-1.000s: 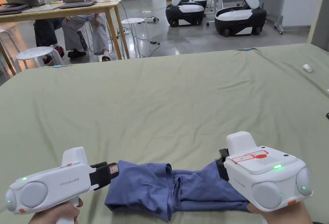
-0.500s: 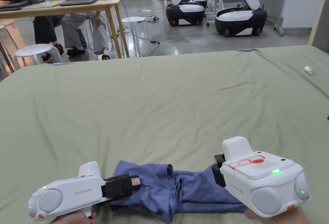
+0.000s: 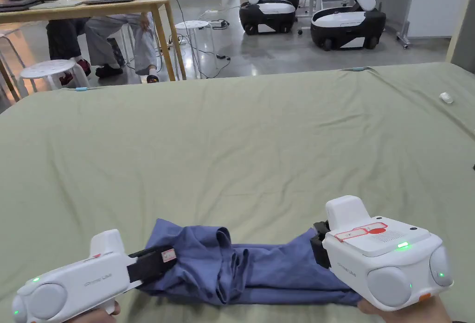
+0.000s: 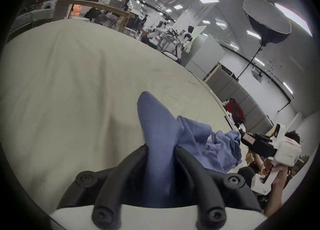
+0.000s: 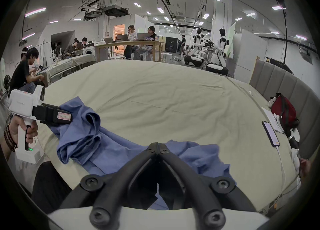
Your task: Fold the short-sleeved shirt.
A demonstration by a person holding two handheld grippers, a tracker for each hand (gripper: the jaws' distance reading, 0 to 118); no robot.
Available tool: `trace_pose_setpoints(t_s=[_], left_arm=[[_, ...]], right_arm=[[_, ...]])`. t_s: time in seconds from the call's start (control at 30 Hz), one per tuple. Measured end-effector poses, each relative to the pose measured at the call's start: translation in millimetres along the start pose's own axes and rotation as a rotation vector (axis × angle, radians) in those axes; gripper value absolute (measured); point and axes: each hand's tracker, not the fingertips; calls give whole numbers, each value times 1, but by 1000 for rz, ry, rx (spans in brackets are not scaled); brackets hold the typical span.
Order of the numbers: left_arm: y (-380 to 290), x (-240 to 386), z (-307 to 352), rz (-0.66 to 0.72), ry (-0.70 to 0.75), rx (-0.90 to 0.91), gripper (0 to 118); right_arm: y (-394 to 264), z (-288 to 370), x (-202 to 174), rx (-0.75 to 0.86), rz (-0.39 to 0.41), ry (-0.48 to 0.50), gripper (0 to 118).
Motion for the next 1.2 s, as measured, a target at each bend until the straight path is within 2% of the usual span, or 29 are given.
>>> trace_pose_setpoints(t_s=[0.17, 0.23, 0.43, 0.6, 0.77, 0.87, 1.0, 1.03, 1.07, 1.1, 1.13, 1.2], left_arm=[[15, -45, 48, 76, 158, 87, 14], [22, -59, 66, 78, 178, 74, 14], [21, -26, 80, 24, 163, 94, 14], [23, 33, 50, -34, 46, 60, 14], [10, 106, -7, -103, -103, -27, 14], [-10, 148, -53, -203, -19, -73, 14], [-30, 164, -95, -176, -25, -149, 16], [-34, 165, -99, -171, -27, -152, 23], [-37, 165, -100, -176, -32, -149, 35], [-37, 163, -98, -166, -47, -137, 53], [-38, 164, -96, -134, -88, -105, 77], [-31, 163, -87, -125, -115, -106, 107]], right_arm=[[1, -1, 4, 11, -11, -4, 0], [2, 0, 2, 16, -13, 2, 0], [4, -7, -6, 20, -10, 20, 0], [4, -2, -8, 13, 3, 27, 0], [0, 4, 8, 13, -14, -2, 0], [-4, 10, 21, 14, -26, -28, 0], [-10, 18, 38, 14, -44, -54, 0], [-12, 18, 42, 12, -42, -61, 0], [-13, 19, 45, 11, -42, -67, 0], [-13, 19, 48, 9, -44, -71, 0], [-14, 19, 50, 8, -47, -74, 0], [-15, 20, 51, 5, -50, -78, 0]])
